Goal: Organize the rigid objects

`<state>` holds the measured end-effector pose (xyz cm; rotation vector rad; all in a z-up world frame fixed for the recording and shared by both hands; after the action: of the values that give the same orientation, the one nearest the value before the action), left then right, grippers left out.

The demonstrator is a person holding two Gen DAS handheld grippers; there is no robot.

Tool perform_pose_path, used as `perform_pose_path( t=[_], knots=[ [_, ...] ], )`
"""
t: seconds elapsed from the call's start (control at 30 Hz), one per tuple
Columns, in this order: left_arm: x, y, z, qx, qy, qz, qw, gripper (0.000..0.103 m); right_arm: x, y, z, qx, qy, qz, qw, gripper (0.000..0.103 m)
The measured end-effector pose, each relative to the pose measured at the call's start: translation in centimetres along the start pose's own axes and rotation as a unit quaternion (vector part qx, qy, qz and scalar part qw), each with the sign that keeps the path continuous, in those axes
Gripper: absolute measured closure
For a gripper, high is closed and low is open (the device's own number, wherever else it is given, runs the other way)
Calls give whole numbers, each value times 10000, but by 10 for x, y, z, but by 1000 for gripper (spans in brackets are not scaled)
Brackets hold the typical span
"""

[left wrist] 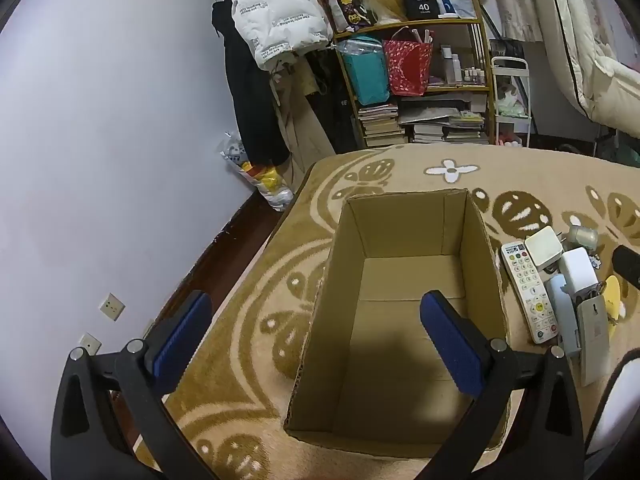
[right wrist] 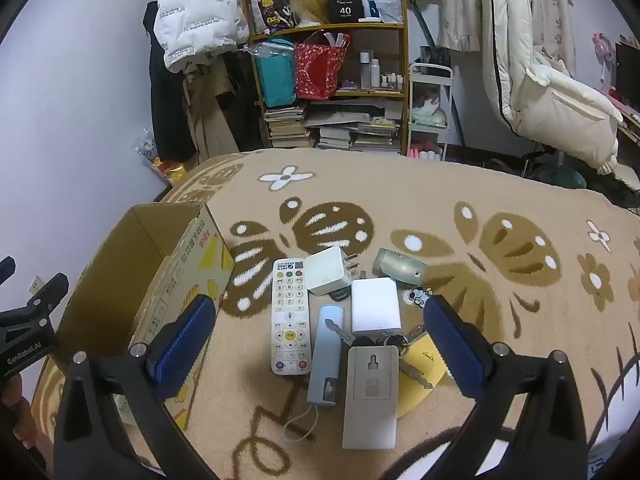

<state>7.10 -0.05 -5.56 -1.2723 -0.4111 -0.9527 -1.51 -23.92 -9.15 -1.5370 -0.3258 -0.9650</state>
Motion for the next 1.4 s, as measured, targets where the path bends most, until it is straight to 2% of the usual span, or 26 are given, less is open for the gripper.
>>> perform_pose_path(
  t=[0.1,0.4,0.5,0.8,1.4],
  knots=[
    [1,0,2,120,-9,-59,9999,0,-1,0,1,18,3,26,10000,0],
    [3,-8,-12,178,74,-53,9998,0,-2,2,1,28,33,55,10000,0],
    [2,3,-2,45,-17,19,10000,0,-2,2,1,27,41,55,10000,0],
    [0,6,-1,173,81,-20,9998,0,-5,9,-1,-90,-43,76,9999,0],
    [1,4,3,258,102,-45,9996,0,-7,9,5,50,-105,178,9998,0]
  ],
)
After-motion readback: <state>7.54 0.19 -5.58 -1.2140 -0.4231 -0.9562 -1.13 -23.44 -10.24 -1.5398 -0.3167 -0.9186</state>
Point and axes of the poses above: each gripper's, at about its wrist camera, not at the fingertips, and y roughly the way its jaws point, z to its left, x to its top, the point moved 9 cm from there along y, roughly the way its jaws point, and after that the axes turned 1 degree about -y, right-handed, at the moved point
